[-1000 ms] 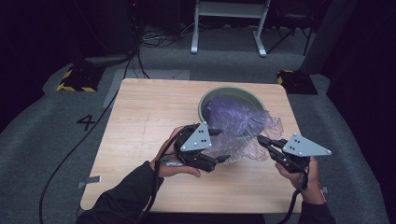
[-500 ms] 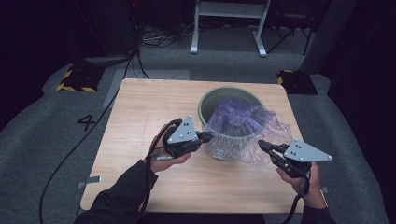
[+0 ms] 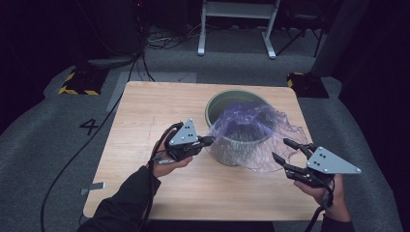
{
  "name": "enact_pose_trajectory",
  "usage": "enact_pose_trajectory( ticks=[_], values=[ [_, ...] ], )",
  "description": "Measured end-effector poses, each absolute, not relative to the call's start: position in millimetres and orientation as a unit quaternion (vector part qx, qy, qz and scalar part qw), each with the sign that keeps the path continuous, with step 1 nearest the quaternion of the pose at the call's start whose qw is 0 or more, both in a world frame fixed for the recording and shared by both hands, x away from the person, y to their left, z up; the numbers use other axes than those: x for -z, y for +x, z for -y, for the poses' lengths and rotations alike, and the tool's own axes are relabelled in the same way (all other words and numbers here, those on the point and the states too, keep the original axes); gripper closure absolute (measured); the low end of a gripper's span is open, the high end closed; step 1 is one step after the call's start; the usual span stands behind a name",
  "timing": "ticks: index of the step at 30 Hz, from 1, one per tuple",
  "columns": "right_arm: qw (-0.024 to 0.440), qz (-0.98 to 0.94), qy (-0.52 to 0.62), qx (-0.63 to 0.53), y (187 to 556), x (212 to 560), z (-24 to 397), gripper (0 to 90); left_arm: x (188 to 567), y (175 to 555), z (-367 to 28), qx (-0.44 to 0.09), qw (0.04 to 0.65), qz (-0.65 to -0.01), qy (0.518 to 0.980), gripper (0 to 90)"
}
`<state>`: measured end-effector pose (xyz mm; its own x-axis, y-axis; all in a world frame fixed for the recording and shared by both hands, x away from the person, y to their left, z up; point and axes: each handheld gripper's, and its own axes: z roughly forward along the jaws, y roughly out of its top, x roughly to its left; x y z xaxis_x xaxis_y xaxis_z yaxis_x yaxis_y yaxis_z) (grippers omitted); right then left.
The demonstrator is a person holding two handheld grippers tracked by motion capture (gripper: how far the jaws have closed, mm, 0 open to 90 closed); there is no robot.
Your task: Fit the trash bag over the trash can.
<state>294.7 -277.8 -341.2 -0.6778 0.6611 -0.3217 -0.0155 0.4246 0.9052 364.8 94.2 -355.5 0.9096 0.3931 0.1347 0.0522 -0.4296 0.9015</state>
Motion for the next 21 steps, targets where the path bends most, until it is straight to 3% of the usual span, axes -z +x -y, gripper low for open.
enact_pose_trajectory(
  ticks=[6,11,21],
  values=[
    [0.37,-0.746,0.22,-0.509,284.5,327.2,285.7,35.2,356.8,367.1,-96.4,-0.165,0.516,-0.137,0.829,89.7],
    [0.386,-0.724,0.239,-0.519,283.9,318.7,292.2,36.1,360.8,370.8,-99.0,-0.165,0.514,-0.144,0.829,89.6],
    [0.36,-0.762,0.279,-0.46,334.2,326.7,294.6,78.5,376.1,387.6,-107.7,-0.168,0.506,-0.151,0.832,89.2]
  ],
)
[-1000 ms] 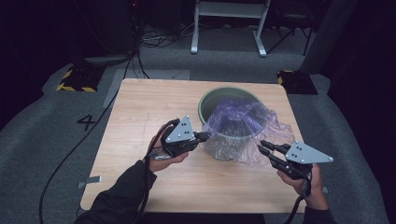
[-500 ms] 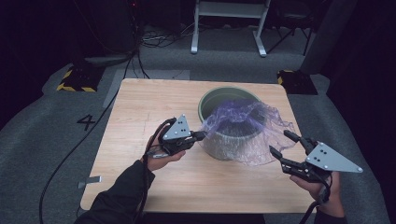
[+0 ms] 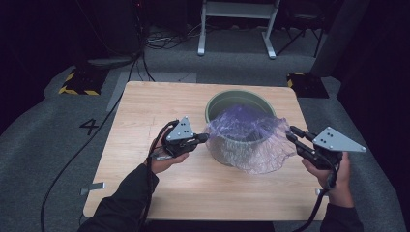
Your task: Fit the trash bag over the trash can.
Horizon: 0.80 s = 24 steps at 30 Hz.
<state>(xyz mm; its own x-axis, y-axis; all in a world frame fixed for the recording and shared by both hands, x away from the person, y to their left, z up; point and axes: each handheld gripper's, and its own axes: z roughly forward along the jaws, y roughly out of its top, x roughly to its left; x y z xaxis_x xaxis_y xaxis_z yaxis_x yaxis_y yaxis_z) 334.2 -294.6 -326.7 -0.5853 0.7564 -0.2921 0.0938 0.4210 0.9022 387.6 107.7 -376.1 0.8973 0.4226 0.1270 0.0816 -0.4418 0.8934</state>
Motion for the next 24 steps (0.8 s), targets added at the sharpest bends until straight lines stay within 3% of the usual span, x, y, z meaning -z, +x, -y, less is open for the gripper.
enact_pose_trajectory(
  ticks=[5,8,10,13,15,20,24],
  values=[
    [0.343,-0.771,0.286,-0.454,352.0,334.2,292.9,86.3,386.5,402.7,-116.3,-0.163,0.504,-0.165,0.832,87.7],
    [0.337,-0.769,0.291,-0.459,357.8,336.3,292.0,87.5,388.8,407.2,-119.6,-0.162,0.506,-0.174,0.829,81.5],
    [0.334,-0.768,0.291,-0.462,359.4,336.5,290.2,88.3,387.5,406.0,-120.8,-0.158,0.51,-0.185,0.825,68.5],
    [0.338,-0.766,0.287,-0.465,358.7,335.6,286.7,88.5,382.4,398.3,-123.5,-0.152,0.513,-0.19,0.823,38.3],
    [0.341,-0.764,0.285,-0.469,357.4,334.0,285.2,88.5,378.5,391.0,-128.7,-0.145,0.523,-0.186,0.819,27.2],
    [0.346,-0.758,0.285,-0.474,356.3,331.5,283.5,88.5,365.6,368.5,-140.9,-0.15,0.539,-0.159,0.813,17.2],
    [0.347,-0.757,0.283,-0.476,356.8,331.0,281.5,87.9,352.9,356.8,-145.3,-0.185,0.532,-0.171,0.808,18.5]
  ],
)
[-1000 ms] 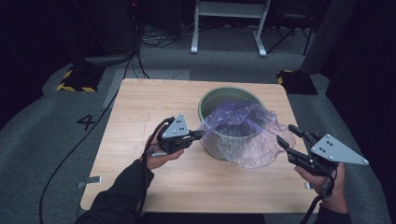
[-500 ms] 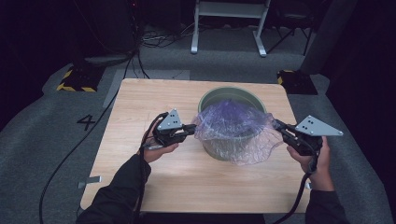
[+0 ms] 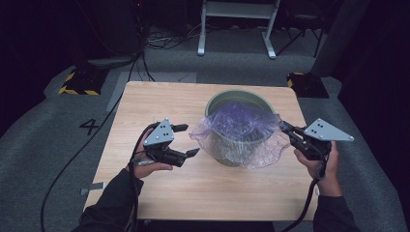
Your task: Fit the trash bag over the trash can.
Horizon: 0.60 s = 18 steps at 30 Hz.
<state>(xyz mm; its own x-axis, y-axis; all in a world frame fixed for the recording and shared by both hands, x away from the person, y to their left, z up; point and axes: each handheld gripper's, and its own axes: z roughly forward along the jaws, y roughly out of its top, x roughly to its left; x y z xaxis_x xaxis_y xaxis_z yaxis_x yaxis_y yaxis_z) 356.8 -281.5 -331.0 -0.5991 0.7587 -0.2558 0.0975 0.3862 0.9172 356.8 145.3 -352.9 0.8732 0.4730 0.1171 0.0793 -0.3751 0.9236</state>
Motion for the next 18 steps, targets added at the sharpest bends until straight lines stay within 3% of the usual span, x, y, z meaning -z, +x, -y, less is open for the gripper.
enact_pose_trajectory(
  ticks=[7,11,15,17,18],
  values=[
    [0.346,-0.761,0.277,-0.474,358.3,329.6,276.8,86.1,329.4,356.8,-136.8,-0.189,0.545,-0.16,0.801,18.6],
    [0.344,-0.761,0.276,-0.475,359.3,328.3,275.9,85.8,319.8,366.4,-121.4,-0.192,0.534,-0.146,0.81,23.0],
    [0.345,-0.763,0.276,-0.472,360.1,327.2,275.7,85.8,317.6,377.4,-108.7,-0.205,0.519,-0.135,0.819,34.6],
    [0.345,-0.763,0.275,-0.472,360.8,326.9,276.3,85.8,318.0,383.4,-104.5,-0.214,0.506,-0.131,0.825,47.3],
    [0.345,-0.763,0.277,-0.471,361.3,326.8,276.7,85.8,318.4,386.8,-102.8,-0.213,0.501,-0.13,0.829,48.0]
  ],
)
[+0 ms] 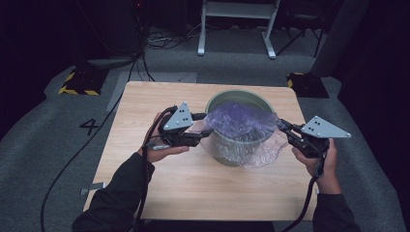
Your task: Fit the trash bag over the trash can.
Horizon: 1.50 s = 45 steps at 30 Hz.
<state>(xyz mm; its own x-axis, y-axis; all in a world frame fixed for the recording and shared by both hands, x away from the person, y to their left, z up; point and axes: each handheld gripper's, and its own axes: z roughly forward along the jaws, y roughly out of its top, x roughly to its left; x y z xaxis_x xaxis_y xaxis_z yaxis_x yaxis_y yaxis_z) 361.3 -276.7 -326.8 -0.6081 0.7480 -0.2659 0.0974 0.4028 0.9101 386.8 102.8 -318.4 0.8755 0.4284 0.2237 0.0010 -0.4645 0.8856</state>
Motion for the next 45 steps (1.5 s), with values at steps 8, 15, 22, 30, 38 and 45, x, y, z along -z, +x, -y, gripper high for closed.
enact_pose_trajectory(
  ticks=[8,15,22,30,38,45],
  values=[
    [0.336,-0.763,0.296,-0.466,372.5,329.6,282.4,85.9,325.7,412.4,-98.6,-0.216,0.495,-0.148,0.829,77.3],
    [0.324,-0.767,0.328,-0.446,388.5,338.8,287.3,86.0,333.1,440.6,-98.4,-0.207,0.488,-0.195,0.825,79.6],
    [0.307,-0.772,0.348,-0.434,401.5,351.7,294.5,86.2,337.5,458.4,-96.9,-0.192,0.502,-0.231,0.811,74.1],
    [0.298,-0.773,0.358,-0.431,405.3,359.1,300.7,86.4,333.5,461.4,-110.2,-0.207,0.514,-0.272,0.787,49.5],
    [0.3,-0.772,0.354,-0.434,401.6,357.6,300.1,86.4,326.3,424.8,-122.9,-0.169,0.536,-0.212,0.8,22.1],
    [0.301,-0.772,0.349,-0.437,398.8,354.6,298.1,86.3,333.8,381.1,-124.6,-0.168,0.555,-0.157,0.8,20.3]
  ],
)
